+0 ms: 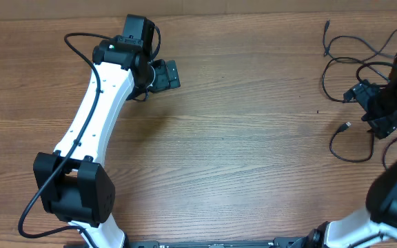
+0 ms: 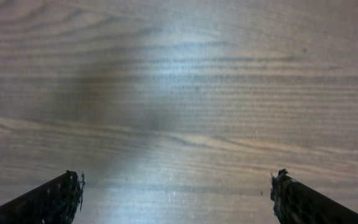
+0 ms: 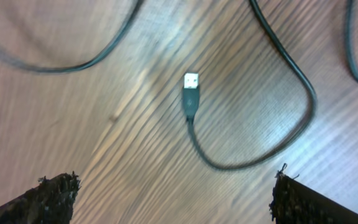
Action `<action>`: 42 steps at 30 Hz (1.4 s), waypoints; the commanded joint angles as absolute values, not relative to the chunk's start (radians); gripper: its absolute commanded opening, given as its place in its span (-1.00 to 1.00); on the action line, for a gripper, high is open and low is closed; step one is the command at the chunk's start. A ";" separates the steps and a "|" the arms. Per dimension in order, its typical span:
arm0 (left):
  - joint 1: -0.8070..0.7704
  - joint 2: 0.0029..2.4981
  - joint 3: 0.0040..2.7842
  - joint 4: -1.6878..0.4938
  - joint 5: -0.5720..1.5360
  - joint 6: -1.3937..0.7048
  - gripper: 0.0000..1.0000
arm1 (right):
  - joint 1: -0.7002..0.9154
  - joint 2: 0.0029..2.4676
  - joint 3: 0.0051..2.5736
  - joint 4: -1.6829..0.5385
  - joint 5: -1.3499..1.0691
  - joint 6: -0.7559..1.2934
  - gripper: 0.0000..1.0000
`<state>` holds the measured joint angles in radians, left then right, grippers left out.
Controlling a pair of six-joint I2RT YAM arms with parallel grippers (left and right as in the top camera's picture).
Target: Untangle cables
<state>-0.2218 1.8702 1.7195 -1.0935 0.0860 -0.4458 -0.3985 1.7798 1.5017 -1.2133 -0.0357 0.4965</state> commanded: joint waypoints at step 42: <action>-0.419 1.082 1.419 -1.235 -0.070 -0.547 0.99 | -0.056 0.994 1.350 -1.298 0.031 0.384 0.98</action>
